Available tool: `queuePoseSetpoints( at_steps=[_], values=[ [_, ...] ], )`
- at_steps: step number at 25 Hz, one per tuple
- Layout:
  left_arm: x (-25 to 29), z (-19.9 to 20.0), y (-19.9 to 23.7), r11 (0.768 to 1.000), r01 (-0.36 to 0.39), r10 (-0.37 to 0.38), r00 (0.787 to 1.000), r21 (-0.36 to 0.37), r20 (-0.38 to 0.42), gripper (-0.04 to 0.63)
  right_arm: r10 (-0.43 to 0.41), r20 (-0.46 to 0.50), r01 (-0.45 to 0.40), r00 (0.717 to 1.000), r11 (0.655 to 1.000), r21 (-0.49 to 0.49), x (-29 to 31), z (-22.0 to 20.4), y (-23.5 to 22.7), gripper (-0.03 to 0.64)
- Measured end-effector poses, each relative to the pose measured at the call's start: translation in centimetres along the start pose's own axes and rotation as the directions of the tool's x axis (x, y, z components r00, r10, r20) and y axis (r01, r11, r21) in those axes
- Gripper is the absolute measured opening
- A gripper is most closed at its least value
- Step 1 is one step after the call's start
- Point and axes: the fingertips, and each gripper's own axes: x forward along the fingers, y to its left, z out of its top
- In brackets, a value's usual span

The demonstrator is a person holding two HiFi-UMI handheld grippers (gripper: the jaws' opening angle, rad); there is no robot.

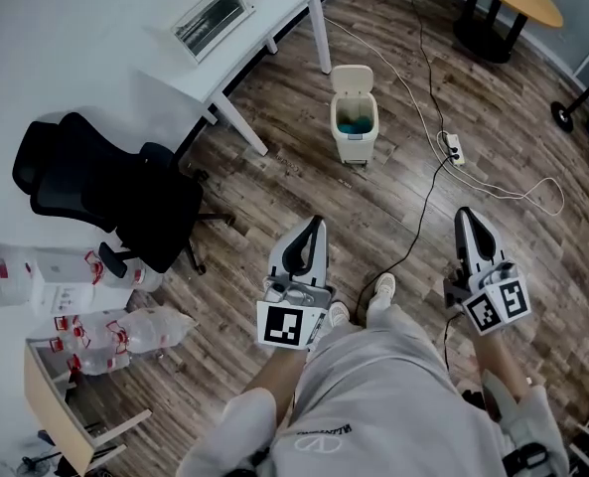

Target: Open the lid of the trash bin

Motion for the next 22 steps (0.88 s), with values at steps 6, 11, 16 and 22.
queuePoseSetpoints(
  at_steps=[6,11,16,22],
  values=[
    [-5.7,0.6,1.5,0.999,0.035,-0.035,0.999,0.001,0.030,0.002,-0.032,0.014,0.032,0.999,0.999,-0.010,-3.0,-1.3,5.6,0.017],
    [-8.0,0.7,1.6,0.999,0.030,-0.030,0.999,-0.015,0.021,0.002,-0.047,0.011,0.047,0.999,0.999,0.000,-5.3,-2.1,7.3,0.017],
    [-8.2,1.3,1.0,1.000,0.023,-0.023,0.999,-0.004,0.026,0.002,-0.050,0.024,0.050,0.998,0.999,-0.016,-6.5,-0.9,6.5,0.017],
    [-7.3,2.0,-1.0,1.000,0.008,-0.008,1.000,-0.002,0.024,0.002,-0.066,0.029,0.067,0.997,0.997,-0.043,-8.2,0.8,4.1,0.016]
  ],
)
